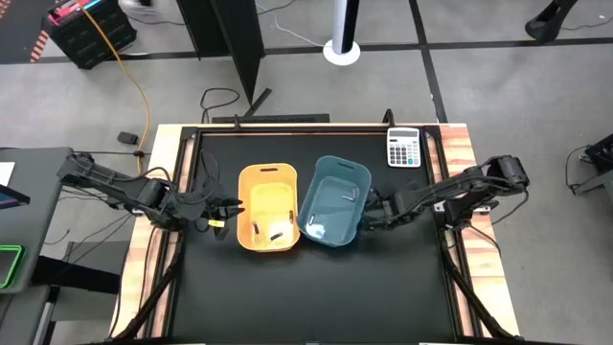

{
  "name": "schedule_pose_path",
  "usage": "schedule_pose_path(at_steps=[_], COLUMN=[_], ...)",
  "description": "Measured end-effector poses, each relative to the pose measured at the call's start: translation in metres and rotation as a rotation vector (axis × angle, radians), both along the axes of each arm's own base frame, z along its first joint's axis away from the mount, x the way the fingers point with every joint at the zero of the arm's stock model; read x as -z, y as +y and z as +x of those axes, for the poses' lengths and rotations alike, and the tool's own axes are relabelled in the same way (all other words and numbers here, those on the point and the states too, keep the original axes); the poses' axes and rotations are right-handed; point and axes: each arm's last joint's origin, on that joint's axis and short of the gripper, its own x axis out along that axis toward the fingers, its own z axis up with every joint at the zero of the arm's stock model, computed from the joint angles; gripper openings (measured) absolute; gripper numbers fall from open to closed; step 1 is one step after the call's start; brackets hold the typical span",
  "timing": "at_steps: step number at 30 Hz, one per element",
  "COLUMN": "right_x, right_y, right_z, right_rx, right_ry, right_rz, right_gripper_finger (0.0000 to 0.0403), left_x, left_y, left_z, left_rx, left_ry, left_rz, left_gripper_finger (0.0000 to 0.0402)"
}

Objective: Sort batteries
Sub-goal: Adjust the bins

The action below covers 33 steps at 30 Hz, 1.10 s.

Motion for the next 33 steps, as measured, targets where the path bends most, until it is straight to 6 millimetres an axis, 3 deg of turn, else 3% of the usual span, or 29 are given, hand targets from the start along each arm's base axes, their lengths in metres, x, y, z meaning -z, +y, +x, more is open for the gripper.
schedule_pose_path(at_steps=[13,18,24,29,33], right_x=[-0.001,0.0,-0.01,-0.047,-0.086], right_y=[-0.017,0.005,0.049,0.085,0.096], right_z=[0.022,0.021,0.013,0.008,0.017], right_rx=[-0.185,-0.264,-0.38,-0.549,-0.684], right_ry=[0.027,0.009,-0.056,-0.129,-0.22], right_rz=[-0.042,-0.019,0.041,0.061,0.038], right_gripper_finger=[0.0003,0.0003,0.0003,0.0004,0.0004], left_x=[0.01,0.018,0.021,0.02,0.019], left_y=[0.004,0.006,0.005,0.004,0.003], left_z=[-0.009,-0.012,-0.009,-0.006,-0.002], left_rx=[-0.124,-0.199,-0.206,-0.189,-0.158], left_ry=[0.092,0.158,0.178,0.169,0.154], left_rz=[-0.036,-0.047,-0.039,-0.023,0.002], left_gripper_finger=[0.0104,0.0104,0.0104,0.0104,0.0104])
